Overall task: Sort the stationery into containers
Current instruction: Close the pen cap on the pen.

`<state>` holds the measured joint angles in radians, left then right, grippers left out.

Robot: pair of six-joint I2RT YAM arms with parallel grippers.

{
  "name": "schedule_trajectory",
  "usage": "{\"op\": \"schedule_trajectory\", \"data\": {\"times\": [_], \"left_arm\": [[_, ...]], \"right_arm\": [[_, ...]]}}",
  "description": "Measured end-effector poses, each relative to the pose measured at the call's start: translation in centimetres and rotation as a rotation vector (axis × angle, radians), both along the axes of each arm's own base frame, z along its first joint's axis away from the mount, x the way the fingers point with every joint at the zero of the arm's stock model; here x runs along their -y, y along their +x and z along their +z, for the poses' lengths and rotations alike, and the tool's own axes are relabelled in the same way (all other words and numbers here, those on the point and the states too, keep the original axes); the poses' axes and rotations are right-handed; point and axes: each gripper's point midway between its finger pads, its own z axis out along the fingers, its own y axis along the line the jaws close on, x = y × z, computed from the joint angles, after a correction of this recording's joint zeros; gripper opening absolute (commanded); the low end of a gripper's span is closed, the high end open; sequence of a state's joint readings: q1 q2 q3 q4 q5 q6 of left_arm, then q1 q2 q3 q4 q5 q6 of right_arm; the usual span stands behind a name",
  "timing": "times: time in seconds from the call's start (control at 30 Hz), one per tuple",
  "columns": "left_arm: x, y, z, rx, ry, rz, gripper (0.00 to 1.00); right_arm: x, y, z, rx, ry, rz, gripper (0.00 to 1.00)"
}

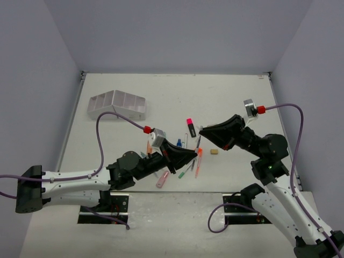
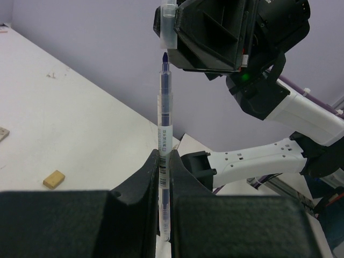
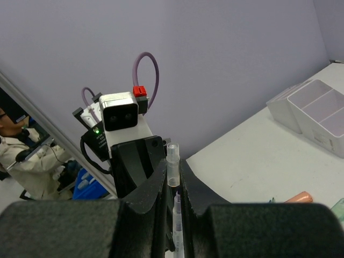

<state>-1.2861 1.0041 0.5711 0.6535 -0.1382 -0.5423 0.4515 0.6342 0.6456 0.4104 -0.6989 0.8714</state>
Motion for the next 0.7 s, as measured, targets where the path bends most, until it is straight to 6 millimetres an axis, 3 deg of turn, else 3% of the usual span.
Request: {"op": "schedule_trajectory", "data": {"times": [0.7], "left_arm": [[0.0,0.1,0.0,-0.001,-0.001,0.003,0.00]], "right_arm": [[0.0,0.6,-1.2,-0.006,-0.045,-0.024,0.00]]}}
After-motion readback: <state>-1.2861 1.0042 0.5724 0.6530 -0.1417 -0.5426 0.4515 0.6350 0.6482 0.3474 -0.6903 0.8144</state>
